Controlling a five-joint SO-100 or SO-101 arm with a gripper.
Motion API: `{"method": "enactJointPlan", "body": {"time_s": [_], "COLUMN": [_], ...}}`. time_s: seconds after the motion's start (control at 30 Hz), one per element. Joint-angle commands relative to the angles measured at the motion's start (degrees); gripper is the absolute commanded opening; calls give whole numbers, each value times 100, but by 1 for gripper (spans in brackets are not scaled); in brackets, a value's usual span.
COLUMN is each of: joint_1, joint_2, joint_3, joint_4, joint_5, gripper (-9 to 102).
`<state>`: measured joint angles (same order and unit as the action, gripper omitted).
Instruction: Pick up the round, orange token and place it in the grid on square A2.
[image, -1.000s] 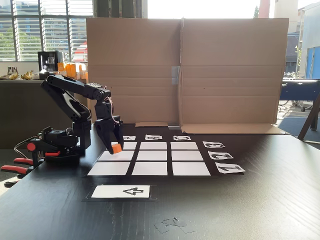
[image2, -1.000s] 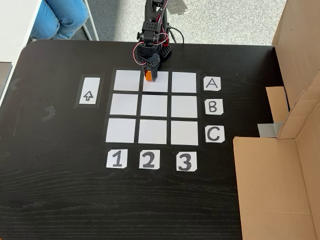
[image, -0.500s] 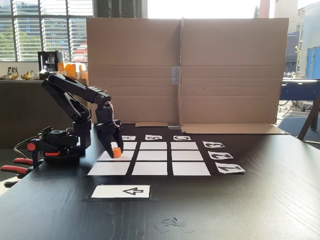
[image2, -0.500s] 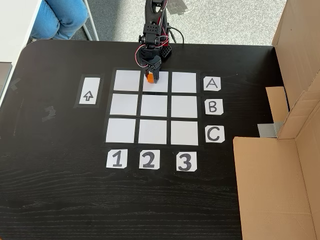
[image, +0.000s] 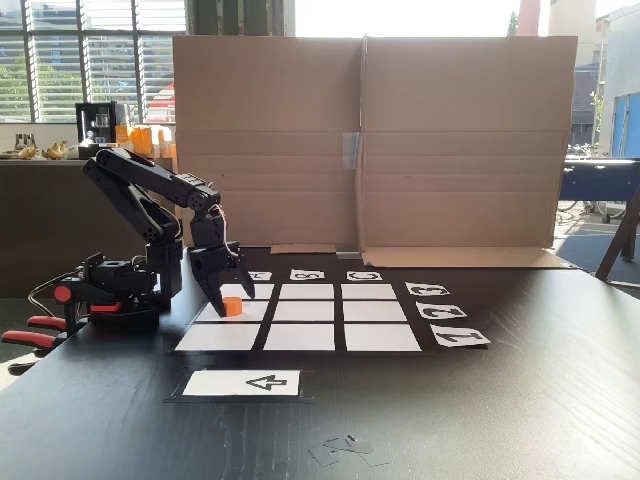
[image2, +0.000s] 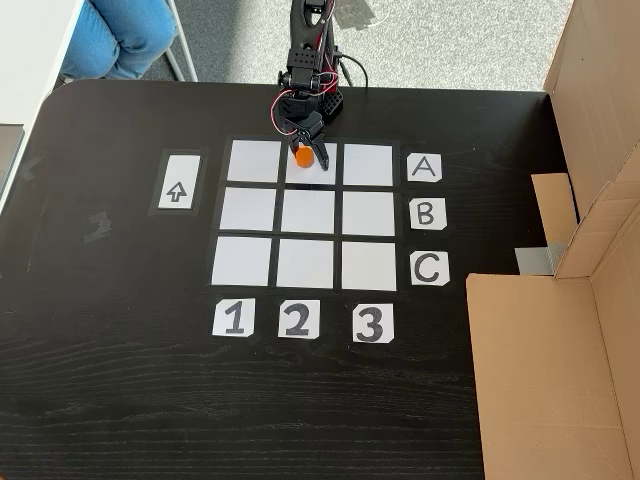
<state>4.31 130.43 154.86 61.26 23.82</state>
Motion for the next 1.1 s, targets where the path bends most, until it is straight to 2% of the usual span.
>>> {"method": "enactJointPlan", "body": {"time_s": [0.0,0.33,0.63,0.8,0.97,1.07], "joint_1": [123,791,1494,2232,3261,3973], "joint_2": [0,-114,-378,-404,-220,-62], "joint_3": [-149,-1415,-3498,-4526,-4834,-4957], "joint_4": [-281,-765,-1494,-1881,-2672,-2821], "joint_5": [53,536,1819,3006,4228,4825], "gripper": [39,46,48,48,48,48]}}
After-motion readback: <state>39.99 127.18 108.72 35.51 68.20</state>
